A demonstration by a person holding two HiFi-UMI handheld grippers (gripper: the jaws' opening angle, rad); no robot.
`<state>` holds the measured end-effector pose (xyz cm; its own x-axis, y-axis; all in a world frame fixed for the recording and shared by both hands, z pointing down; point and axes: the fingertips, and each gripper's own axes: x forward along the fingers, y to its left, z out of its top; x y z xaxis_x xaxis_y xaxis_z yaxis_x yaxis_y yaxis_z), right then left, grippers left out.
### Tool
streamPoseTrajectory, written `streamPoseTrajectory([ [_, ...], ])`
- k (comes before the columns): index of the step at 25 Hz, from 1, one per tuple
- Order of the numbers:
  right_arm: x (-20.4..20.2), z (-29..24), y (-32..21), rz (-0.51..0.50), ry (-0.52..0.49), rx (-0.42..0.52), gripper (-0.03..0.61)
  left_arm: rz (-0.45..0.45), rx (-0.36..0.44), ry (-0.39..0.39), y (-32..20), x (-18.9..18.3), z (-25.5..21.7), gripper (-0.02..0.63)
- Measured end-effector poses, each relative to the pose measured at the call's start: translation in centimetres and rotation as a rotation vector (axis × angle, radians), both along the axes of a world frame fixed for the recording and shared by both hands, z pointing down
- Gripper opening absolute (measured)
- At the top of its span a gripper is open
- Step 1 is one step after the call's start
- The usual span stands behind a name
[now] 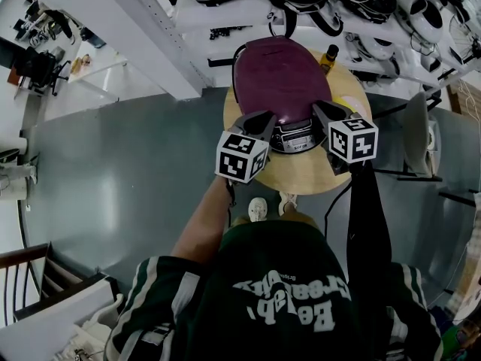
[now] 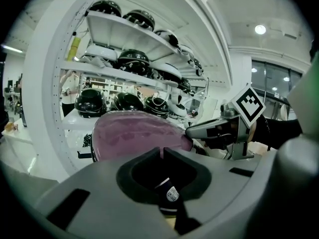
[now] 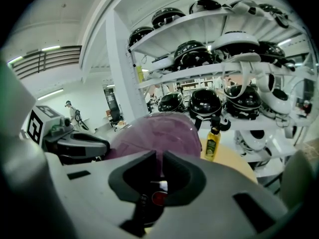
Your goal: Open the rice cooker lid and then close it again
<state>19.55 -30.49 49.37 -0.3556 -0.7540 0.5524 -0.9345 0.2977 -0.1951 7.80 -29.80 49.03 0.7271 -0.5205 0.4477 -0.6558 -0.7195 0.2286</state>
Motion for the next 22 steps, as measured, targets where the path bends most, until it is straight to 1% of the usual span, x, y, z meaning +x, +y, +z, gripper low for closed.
streamPoseTrajectory([
  [3,-0.14,0.33,0.1,0.003,-0.002,-0.021,0.061,0.002,0.007,-0.027,0.18,0.08,0.37,0.026],
  [5,-0.17,0.46,0.14,0.004,0.003,-0.029,0.063,0.006,0.001,-0.033,0.27,0.17,0.5,0.035],
  [9,-0.49,0.54,0.09,-0.026,0.069,-0.063,0.072,0.013,-0.041,-0.021,0.2,0.25,0.47,0.044],
  [11,-0.57,0.57,-0.01,-0.038,0.088,-0.074,0.074,0.019,-0.046,-0.027,0.17,0.4,0.45,0.046],
  [16,-0.37,0.64,0.11,-0.016,0.059,-0.059,0.072,0.029,-0.013,-0.047,0.57,0.77,0.57,0.075],
  [19,-0.3,0.59,0.09,0.018,0.022,-0.029,0.071,0.032,-0.007,-0.052,0.59,0.74,0.63,0.075],
  [21,-0.4,0.46,0.14,0.021,-0.011,-0.011,0.092,0.036,-0.001,-0.065,0.58,0.72,0.6,0.077],
  [22,-0.52,0.34,0.23,0.013,-0.011,-0.001,0.095,0.038,0.0,-0.071,0.59,0.73,0.57,0.077],
])
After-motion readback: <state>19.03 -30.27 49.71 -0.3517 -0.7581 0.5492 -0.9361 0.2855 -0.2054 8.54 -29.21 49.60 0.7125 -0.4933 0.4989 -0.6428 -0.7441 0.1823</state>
